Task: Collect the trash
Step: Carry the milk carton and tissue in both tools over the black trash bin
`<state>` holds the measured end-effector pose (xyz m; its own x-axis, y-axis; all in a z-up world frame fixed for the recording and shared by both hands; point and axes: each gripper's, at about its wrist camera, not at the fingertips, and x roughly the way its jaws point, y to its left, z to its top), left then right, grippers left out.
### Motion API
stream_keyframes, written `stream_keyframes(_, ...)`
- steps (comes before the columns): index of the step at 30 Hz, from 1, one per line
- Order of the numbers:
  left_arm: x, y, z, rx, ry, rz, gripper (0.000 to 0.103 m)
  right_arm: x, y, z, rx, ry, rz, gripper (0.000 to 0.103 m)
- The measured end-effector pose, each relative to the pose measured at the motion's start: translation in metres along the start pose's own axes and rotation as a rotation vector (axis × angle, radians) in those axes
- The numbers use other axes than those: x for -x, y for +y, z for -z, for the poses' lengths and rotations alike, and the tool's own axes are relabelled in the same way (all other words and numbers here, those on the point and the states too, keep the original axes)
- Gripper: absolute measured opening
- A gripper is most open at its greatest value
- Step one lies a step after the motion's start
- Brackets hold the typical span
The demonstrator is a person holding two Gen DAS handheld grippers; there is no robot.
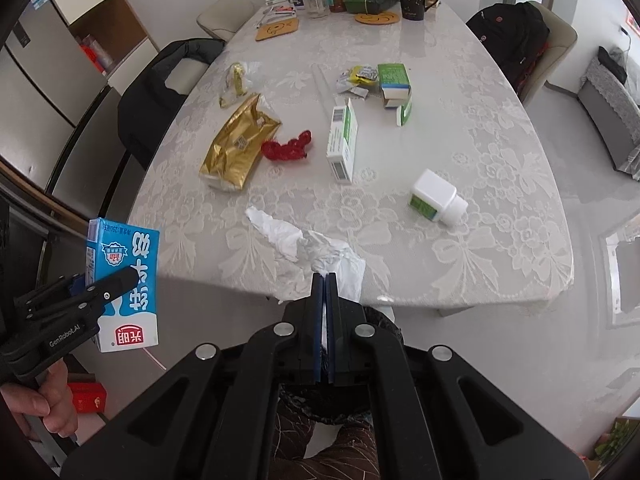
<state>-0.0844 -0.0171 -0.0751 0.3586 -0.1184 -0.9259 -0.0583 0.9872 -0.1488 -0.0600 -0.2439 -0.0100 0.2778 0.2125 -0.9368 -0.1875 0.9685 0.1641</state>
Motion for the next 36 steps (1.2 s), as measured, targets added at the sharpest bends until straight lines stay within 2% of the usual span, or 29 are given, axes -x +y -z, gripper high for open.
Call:
stream_keyframes(14,-0.038,-0.022,0.053,-0.001,0.069,0.006,0.04,-0.013,-0.018,0.047,0.017,0.06,-0.003,0.001)
stream_keyframes(18,-0.056,-0.022,0.066,0.026,0.097,0.038,0.04,-0.02,-0.024,0.059,0.028,0.068,0.001,0.001)
stream_keyframes(36,-0.138,-0.026,0.103,0.008,0.188,0.005,0.04,-0.079,-0.059,0.111,-0.016,0.209,0.009,0.001)
